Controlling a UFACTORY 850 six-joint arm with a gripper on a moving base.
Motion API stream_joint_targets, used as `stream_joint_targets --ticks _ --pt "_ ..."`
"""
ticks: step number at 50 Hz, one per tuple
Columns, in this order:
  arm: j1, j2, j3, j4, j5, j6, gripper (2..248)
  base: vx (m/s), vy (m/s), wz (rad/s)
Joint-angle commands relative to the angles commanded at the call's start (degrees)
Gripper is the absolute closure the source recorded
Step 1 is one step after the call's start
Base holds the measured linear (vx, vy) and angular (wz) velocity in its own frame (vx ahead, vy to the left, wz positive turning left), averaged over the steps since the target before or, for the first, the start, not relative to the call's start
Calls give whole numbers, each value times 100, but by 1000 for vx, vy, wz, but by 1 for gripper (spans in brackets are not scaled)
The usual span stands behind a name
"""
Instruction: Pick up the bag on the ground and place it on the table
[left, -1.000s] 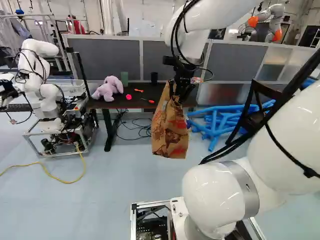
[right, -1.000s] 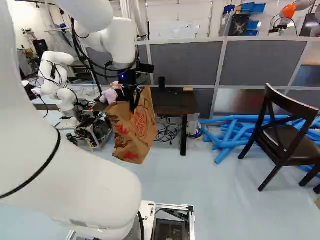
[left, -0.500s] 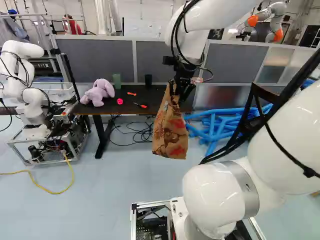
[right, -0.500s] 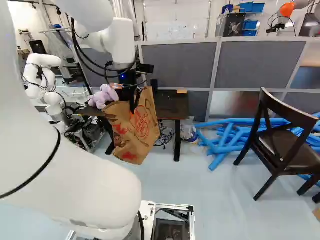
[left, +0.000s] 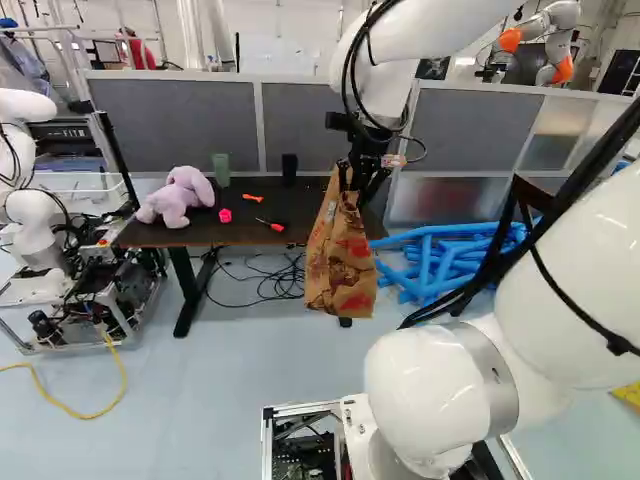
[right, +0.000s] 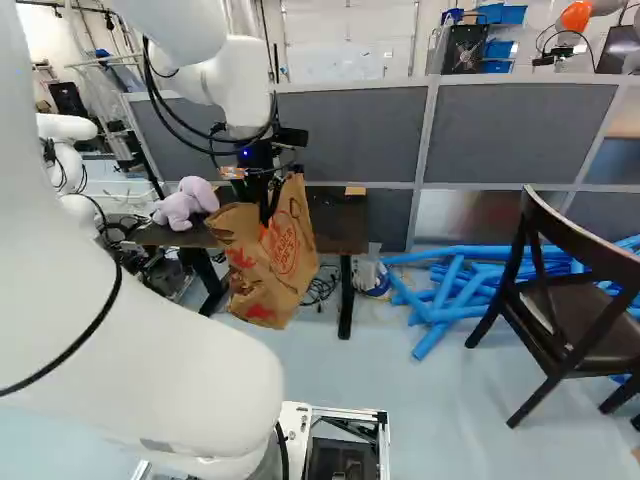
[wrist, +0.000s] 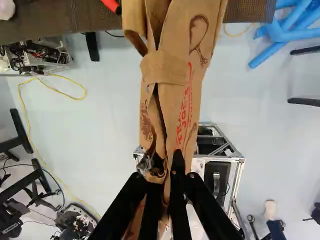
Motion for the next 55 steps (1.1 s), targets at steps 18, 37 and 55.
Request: stream_joint_targets --ticks 18,37,55 --pt "0 0 0 0 0 0 227 142 -6 -11" --pt "0 5 0 0 0 0 227 0 0 0" --pt "1 356 0 0 0 0 227 0 0 0"
